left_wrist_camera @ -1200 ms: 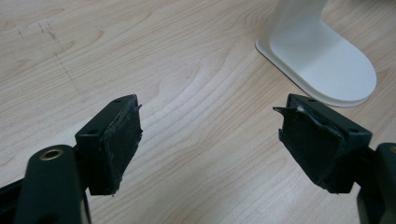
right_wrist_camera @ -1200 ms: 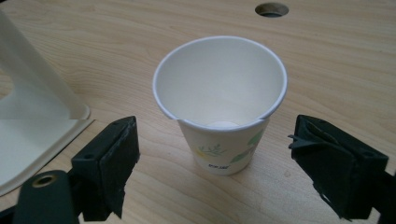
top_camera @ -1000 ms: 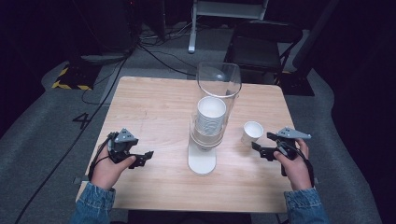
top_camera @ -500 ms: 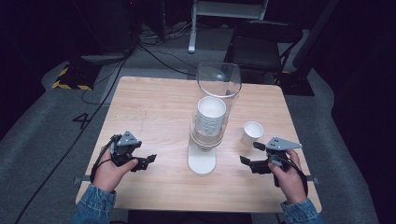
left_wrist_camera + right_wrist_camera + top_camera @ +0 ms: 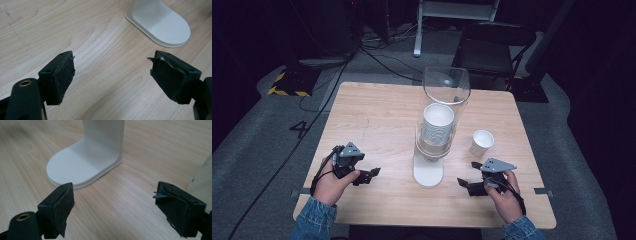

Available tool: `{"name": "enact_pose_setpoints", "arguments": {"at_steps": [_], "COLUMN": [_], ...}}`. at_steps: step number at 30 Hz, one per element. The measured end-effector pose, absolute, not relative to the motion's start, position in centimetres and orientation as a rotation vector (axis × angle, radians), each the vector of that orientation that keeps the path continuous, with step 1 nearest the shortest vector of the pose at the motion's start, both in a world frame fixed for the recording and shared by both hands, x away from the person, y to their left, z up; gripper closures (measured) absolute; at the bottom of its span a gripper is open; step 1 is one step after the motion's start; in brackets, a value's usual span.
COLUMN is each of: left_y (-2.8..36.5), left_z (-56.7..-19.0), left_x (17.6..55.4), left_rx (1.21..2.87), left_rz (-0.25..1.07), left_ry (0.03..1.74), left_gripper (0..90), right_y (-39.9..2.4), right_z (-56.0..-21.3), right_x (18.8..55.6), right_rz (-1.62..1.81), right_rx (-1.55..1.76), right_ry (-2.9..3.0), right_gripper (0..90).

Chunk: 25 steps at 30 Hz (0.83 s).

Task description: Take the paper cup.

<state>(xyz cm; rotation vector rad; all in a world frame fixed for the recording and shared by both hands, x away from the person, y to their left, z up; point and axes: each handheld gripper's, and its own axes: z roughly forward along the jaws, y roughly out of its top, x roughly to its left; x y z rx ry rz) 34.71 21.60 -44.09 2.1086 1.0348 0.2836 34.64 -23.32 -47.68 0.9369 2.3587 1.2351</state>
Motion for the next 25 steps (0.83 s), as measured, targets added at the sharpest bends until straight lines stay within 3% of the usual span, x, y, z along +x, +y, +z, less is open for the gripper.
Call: {"name": "enact_pose_setpoints", "arguments": {"at_steps": [15,25], "left_y": [21.6,21.6], "left_z": [-44.8,-45.0], "left_x": [34.9,34.9], "left_rx": [2.132,2.133], "left_rz": [0.265,0.260], "left_ry": [1.046,1.050], "left_gripper": [19.1,19.1], "right_y": [-22.1,-22.0], "right_z": [-50.5,-50.5], "right_x": [35.4,35.4], "right_rz": [1.067,1.052], "right_rx": [0.991,1.005], "right_ry": [2.428,2.420], "right_gripper": [15.3,13.9]}}
